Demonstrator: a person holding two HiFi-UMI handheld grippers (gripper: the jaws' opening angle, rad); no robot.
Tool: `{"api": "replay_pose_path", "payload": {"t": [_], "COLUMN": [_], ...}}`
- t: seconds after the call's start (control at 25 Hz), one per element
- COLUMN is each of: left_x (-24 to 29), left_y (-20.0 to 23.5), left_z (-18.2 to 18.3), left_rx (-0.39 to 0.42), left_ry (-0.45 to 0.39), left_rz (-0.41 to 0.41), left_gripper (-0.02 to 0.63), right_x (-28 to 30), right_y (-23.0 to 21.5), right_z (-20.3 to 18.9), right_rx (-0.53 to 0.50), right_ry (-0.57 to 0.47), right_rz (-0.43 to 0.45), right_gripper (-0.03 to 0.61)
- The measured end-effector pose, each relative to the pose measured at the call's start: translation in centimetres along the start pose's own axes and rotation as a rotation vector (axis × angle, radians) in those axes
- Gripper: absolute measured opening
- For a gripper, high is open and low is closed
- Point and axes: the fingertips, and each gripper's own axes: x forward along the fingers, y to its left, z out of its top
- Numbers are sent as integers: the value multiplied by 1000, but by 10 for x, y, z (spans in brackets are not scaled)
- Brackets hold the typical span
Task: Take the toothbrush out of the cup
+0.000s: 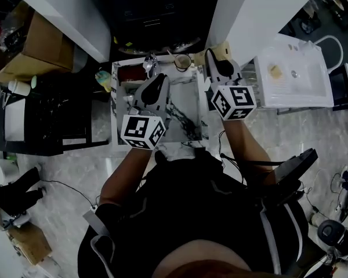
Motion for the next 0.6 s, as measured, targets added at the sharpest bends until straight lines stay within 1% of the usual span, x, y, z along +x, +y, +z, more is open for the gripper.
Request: {"api": "replay_pose_path", "payload": {"t": [0.24, 0.32, 0.44, 0.6], "left_x": [-11, -13, -15, -13], "left_y": [-6, -7, -11, -12], "left_z": [6, 9, 14, 11], "left_rx": [-9, -4, 5, -5], "left_ry": [-25, -31, -40, -30], "left_rz": [-29, -33, -48, -40], "left_gripper": [24, 9, 6, 6], "right_x": [-23, -29, -35, -40], "right_y": [11, 13, 14, 17], "right_z": [12, 16, 21, 24], "right_rx": [-20, -24, -24, -28], "right_ry": [-19, -24, -31, -34], "right_rz": [-18, -26, -34, -31], "right_gripper": [49, 49, 49, 49]}}
